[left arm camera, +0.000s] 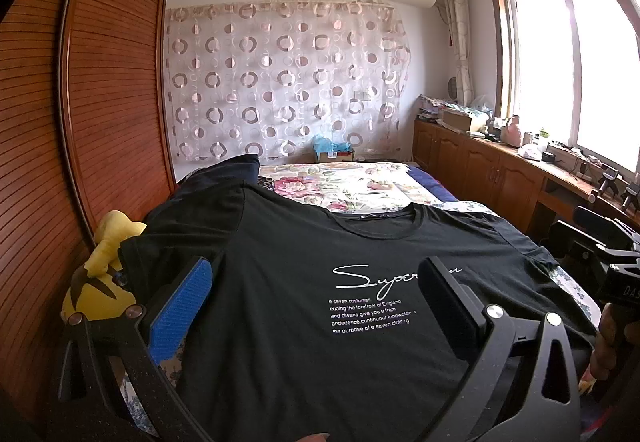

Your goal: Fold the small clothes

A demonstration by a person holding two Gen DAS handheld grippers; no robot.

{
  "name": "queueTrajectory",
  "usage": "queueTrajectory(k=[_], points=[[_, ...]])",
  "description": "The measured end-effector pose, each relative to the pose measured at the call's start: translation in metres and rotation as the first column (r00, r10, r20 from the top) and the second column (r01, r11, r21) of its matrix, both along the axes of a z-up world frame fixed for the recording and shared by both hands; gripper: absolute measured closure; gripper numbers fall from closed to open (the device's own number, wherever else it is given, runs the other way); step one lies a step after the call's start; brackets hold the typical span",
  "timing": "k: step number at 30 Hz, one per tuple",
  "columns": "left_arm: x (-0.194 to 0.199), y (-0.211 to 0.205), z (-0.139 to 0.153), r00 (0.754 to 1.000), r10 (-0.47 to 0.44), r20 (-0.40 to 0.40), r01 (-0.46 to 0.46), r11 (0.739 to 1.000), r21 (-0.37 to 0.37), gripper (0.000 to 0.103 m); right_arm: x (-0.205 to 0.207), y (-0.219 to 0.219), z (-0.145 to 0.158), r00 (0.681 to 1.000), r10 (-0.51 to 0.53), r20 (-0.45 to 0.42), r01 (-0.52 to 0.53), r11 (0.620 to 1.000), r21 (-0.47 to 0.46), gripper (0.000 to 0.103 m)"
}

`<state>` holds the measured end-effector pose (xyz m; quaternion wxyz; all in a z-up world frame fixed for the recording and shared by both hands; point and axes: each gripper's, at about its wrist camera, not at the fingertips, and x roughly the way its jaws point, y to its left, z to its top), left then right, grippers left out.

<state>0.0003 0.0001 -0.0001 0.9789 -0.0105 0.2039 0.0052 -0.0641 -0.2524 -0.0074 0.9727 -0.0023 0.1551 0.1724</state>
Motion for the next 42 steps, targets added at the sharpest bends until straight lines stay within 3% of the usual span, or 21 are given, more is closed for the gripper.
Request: queueTrajectory(k=[32,36,42], points=[[0.003,-0.006,0.013,1.0,0.0,0.001,0.0,1.0,-0.001,0.0,0.0,0.004,0.001,1.0,0.007,0.0,-0.007,1.0,0.007,0.0],[0.004,-0.012,0.014,1.0,-0.009,-0.018,0.009,1.0,-0.002,0.0,0.002,0.008,0.0,1.0,0.024,-0.004,-0.024,1.0,0.004,0.0],[0.01,0.001,-0.005,0.997,-0.023,-0.068,0.023,1.0,0.003,0.0,0.009,0.017,-0.005,0.996,0.082,-0.023,-0.082,0.997,-0.008,0.0]])
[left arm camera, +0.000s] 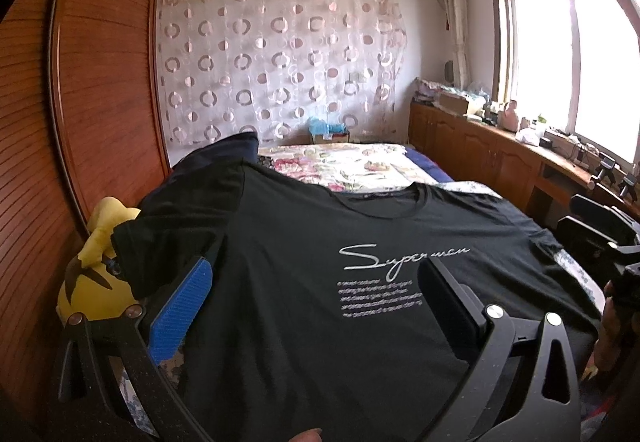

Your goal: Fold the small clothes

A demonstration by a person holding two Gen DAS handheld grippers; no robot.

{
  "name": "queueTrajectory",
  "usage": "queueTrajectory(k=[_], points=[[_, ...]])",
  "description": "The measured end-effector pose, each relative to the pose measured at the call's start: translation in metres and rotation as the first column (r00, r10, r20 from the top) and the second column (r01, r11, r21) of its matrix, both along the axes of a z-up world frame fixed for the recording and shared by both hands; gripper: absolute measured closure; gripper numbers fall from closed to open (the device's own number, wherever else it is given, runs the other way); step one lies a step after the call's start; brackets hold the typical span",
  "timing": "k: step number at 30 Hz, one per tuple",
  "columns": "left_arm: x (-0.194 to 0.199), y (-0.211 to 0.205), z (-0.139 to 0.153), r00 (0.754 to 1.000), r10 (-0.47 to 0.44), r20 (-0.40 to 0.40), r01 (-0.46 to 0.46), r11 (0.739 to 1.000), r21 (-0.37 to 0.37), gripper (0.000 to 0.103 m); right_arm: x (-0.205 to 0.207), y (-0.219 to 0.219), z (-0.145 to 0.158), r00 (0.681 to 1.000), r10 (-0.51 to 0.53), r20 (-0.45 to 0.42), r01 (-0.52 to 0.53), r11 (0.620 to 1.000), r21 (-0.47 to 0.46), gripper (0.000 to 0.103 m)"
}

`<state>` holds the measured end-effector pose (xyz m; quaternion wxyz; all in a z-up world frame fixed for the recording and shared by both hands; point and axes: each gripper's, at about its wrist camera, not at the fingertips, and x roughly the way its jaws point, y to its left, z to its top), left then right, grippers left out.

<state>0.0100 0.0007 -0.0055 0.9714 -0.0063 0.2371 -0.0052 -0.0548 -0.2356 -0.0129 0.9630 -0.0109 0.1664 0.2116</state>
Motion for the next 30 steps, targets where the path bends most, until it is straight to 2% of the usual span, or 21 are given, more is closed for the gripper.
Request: queueTrajectory(k=[17,24,30], points=[[0.027,0.056,-0.018,0.995,0.076,-0.06,-0.075,0.997,0.027,0.0,0.042,0.012,-0.007,0.994,0.091,-0.063,-0.093,0.995,-0.035,0.0],[0.033,0.096,-0.025,0.991,0.103,-0.084,-0.103,0.995,0.013,0.0,0.058,0.02,-0.011,0.985,0.137,-0.103,-0.144,0.988,-0.063,0.0],[0.046,0.141,-0.032,0.982,0.144,-0.123,-0.148,0.989,-0.017,0.009,0.063,0.023,-0.011,0.976,0.179,-0.127,-0.191,0.978,-0.09,0.0]])
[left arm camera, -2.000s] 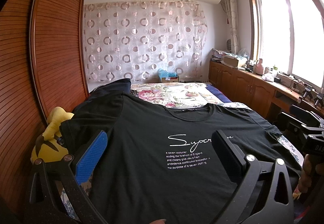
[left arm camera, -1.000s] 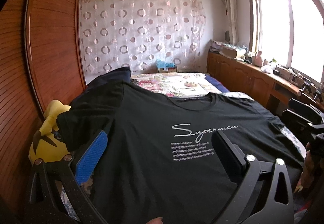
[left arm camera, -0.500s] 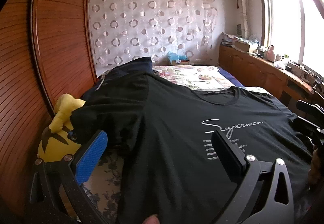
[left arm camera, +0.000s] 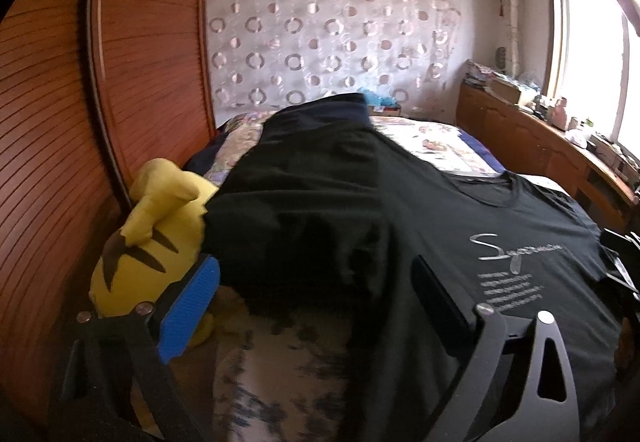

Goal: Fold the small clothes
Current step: 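Lower the left gripper onto the T-shirt's side edge and close it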

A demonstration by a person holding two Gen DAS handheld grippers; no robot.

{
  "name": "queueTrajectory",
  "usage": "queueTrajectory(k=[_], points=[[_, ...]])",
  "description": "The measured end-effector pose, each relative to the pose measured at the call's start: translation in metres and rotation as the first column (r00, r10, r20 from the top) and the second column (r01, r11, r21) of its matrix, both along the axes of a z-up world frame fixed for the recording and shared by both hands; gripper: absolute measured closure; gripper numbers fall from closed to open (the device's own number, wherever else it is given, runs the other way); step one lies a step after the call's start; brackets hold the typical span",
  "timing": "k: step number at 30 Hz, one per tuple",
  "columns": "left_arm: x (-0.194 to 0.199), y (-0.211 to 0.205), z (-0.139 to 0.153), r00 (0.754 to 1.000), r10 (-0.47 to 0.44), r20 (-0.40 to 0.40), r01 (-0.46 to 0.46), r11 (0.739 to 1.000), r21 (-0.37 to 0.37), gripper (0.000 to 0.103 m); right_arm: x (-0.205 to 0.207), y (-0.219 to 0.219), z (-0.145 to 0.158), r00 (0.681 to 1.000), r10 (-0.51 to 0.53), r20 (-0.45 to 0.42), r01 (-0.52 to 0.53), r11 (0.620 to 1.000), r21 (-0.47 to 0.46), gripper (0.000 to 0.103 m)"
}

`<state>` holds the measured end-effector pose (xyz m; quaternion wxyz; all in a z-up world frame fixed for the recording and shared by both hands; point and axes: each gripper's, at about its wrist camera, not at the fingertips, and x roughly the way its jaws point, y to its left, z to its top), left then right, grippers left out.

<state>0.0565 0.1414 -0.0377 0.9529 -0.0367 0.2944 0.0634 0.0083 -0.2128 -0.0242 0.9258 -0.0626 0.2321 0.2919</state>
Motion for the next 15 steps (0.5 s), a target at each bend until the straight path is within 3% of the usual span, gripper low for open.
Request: queueTrajectory(k=[15], points=[[0.045,0.055,-0.017,0.995,0.059,-0.081,-0.062,0.998,-0.032,0.061,0.004,0.004,0.006,0.998,0.06,-0.017,-0.06,0.998,-0.019,0.0]])
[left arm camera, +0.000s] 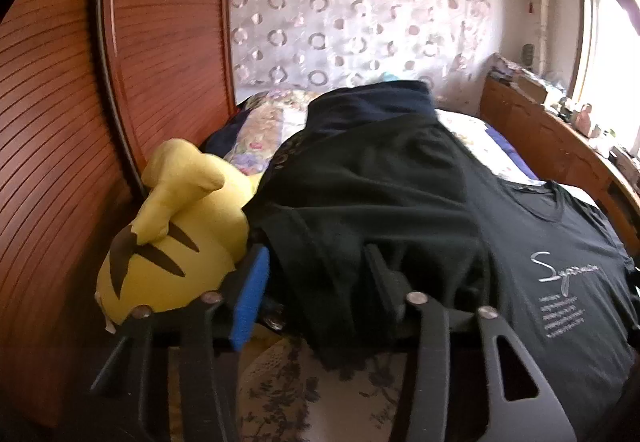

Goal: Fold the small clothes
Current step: 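Lower the left gripper onto the T-shirt's side edge and close it, then lift the held side and fold it inward over the shirt body with the left gripper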

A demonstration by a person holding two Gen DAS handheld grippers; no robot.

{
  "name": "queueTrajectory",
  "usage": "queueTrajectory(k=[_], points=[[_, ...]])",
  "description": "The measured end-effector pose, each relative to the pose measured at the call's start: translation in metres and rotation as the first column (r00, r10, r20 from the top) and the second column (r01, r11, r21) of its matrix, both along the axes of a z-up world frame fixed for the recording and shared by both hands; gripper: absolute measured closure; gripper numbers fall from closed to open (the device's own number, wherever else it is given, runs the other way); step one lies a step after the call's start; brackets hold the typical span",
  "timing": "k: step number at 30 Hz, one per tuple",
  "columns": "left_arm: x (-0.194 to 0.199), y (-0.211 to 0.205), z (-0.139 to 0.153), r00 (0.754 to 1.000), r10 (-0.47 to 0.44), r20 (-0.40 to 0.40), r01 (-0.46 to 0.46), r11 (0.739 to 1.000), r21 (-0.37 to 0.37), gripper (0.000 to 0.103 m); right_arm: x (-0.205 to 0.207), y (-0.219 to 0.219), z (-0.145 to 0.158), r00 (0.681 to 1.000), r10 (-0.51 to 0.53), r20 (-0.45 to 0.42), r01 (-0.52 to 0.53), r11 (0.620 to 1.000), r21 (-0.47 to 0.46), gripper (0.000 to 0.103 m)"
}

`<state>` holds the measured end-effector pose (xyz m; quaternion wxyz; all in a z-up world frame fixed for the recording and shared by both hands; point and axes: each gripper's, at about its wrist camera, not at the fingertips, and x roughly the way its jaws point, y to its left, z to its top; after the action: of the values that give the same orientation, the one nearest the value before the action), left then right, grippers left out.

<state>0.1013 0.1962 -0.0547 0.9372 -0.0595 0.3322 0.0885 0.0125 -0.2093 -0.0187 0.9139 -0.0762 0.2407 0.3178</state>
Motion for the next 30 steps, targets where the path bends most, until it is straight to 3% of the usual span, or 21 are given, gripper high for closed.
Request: queueTrajectory(k=[1,11,14,17,25,30], points=[[0.002,0.003,-0.002,1.0,-0.002,-0.004,0.002,1.0,-0.01,0.065,0.0,0.001,0.0,1.0,-0.001,-0.001,0.001,1.0,0.0,0.0],[0.011,0.011,-0.011,0.999,-0.007,-0.034,0.005,0.999,-0.048,0.068,0.001,0.001,-0.003,1.0,-0.01,-0.014,0.01,1.0,0.009,0.0],[0.009,0.006,-0.007,1.0,-0.025,-0.013,0.024,0.999,-0.022,0.088,0.002,0.001,-0.003,1.0,-0.01,-0.016,0.01,1.0,0.009,0.0],[0.002,-0.004,0.003,0.999,-0.035,0.017,0.035,0.999,0.018,0.092,0.001,-0.002,-0.003,1.0,-0.009,-0.017,0.009,1.0,0.013,0.0],[-0.012,-0.03,0.039,0.991,-0.078,0.113,0.069,0.994,0.082,0.095,0.001,-0.008,-0.001,1.0,-0.025,-0.016,0.026,0.999,0.026,0.0],[-0.017,-0.044,0.051,0.985,-0.124,0.121,0.111,0.988,0.108,0.095,0.002,-0.012,-0.001,0.999,-0.037,-0.02,0.038,0.999,0.034,0.0]])
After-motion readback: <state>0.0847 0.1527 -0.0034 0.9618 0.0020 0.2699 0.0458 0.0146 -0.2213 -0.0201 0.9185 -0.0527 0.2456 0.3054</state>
